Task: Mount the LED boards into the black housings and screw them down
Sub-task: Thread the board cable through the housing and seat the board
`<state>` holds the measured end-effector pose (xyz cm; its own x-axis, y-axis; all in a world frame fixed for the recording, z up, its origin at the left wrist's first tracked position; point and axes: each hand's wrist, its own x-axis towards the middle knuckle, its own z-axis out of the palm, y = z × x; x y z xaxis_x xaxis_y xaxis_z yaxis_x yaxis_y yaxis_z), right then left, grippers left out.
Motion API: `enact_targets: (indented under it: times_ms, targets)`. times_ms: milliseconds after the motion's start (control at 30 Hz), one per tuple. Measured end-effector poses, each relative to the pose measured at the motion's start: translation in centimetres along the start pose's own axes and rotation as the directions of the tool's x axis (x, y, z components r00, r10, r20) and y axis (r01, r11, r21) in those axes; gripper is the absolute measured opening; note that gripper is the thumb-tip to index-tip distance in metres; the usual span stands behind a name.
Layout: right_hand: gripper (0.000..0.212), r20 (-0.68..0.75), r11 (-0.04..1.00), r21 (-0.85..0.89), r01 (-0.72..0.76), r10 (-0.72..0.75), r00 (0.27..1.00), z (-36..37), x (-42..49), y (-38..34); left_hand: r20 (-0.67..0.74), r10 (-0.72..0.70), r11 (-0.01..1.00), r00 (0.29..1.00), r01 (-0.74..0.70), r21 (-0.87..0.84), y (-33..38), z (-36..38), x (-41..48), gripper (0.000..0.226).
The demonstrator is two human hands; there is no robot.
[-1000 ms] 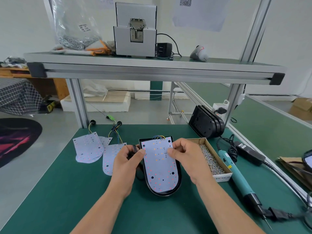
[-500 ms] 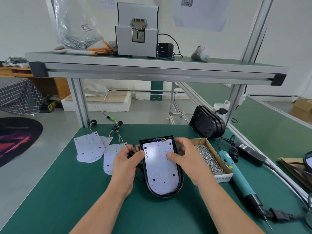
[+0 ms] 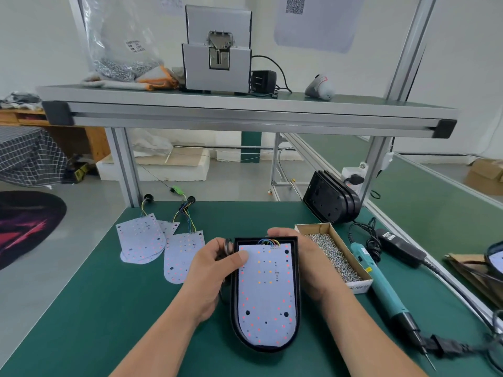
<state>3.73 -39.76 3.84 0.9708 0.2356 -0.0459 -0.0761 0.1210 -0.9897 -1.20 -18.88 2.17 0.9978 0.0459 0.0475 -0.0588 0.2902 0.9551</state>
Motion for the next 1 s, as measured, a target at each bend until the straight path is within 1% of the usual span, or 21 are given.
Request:
enact_targets:
  times_ms: [67,133,200,333,400,467,533,600,733,800,867,900,933,967,1000]
  targets:
    - [0.028,0.128,0.999,-0.038,-0.017,0.021,0.991,0.2,-0.1,0.6,0.035,-0.009,1.000,0.999,0.009,-0.001,0.1,0.1,-0.2,0.026]
    - [0.019,0.211,0.986,-0.160,0.046,-0.012,0.977,0.2,-0.2,1.2,0.046,-0.018,1.000,0.999,0.018,0.013,0.1,0.1,-0.2,0.023]
    - [0.018,0.238,0.974,-0.209,0.087,-0.036,0.970,0.2,-0.6,1.2,0.040,-0.020,1.000,0.999,0.019,0.014,0.2,0.1,-0.3,0.021]
    - [0.027,0.247,0.957,-0.268,0.112,-0.044,0.968,0.4,-1.1,0.8,-0.011,0.005,1.000,1.000,-0.005,-0.006,0.4,0.0,-0.2,0.026]
    - [0.025,0.247,0.942,-0.316,0.113,-0.034,0.969,0.4,-1.2,0.8,-0.029,-0.002,0.999,1.000,0.001,-0.038,0.5,-0.1,0.0,0.034]
    - [0.026,0.225,0.898,-0.420,0.130,-0.036,0.974,0.7,-1.7,0.3,-0.033,-0.018,0.998,0.999,0.016,-0.060,0.5,-0.3,0.0,0.039]
    - [0.028,0.171,0.807,-0.571,0.150,-0.062,0.983,0.8,-1.8,0.0,-0.030,-0.028,0.998,0.999,0.027,-0.052,0.6,-0.4,0.0,0.038]
    - [0.019,0.095,0.711,-0.696,0.104,-0.053,0.994,0.6,-1.6,0.0,-0.026,-0.044,0.997,0.999,0.042,-0.063,0.5,-0.4,0.0,0.034]
    - [0.014,0.048,0.598,-0.799,0.068,-0.050,0.998,0.6,-0.6,0.2,-0.039,-0.065,0.993,0.997,0.061,-0.098,0.3,-0.4,0.1,0.039]
    - [0.017,0.041,0.578,-0.814,0.062,-0.051,0.998,0.8,-0.4,0.2,-0.050,-0.067,0.993,0.996,0.062,-0.103,0.2,-0.4,0.3,0.039]
    - [0.032,0.032,0.591,-0.805,0.055,-0.049,0.998,0.8,-0.6,0.1,-0.064,-0.062,0.994,0.996,0.056,-0.089,0.2,-0.5,0.4,0.038]
    - [0.037,0.043,0.635,-0.771,0.055,-0.035,0.998,0.8,-0.8,0.1,-0.072,-0.060,0.995,0.996,0.055,-0.081,0.1,-0.6,0.4,0.038]
    - [0.042,0.061,0.709,-0.703,0.053,-0.014,0.998,0.8,-1.0,0.1,-0.075,-0.057,0.996,0.996,0.052,-0.069,0.1,-0.6,0.5,0.038]
    - [0.042,0.080,0.804,-0.593,0.049,-0.002,0.997,0.9,-1.1,0.0,-0.079,-0.053,0.997,0.995,0.049,-0.053,0.2,-0.6,0.5,0.038]
    - [0.037,0.085,0.887,-0.459,0.042,-0.003,0.996,1.0,-1.2,-0.1,-0.089,-0.049,0.998,0.995,0.046,-0.039,0.2,-0.6,0.5,0.039]
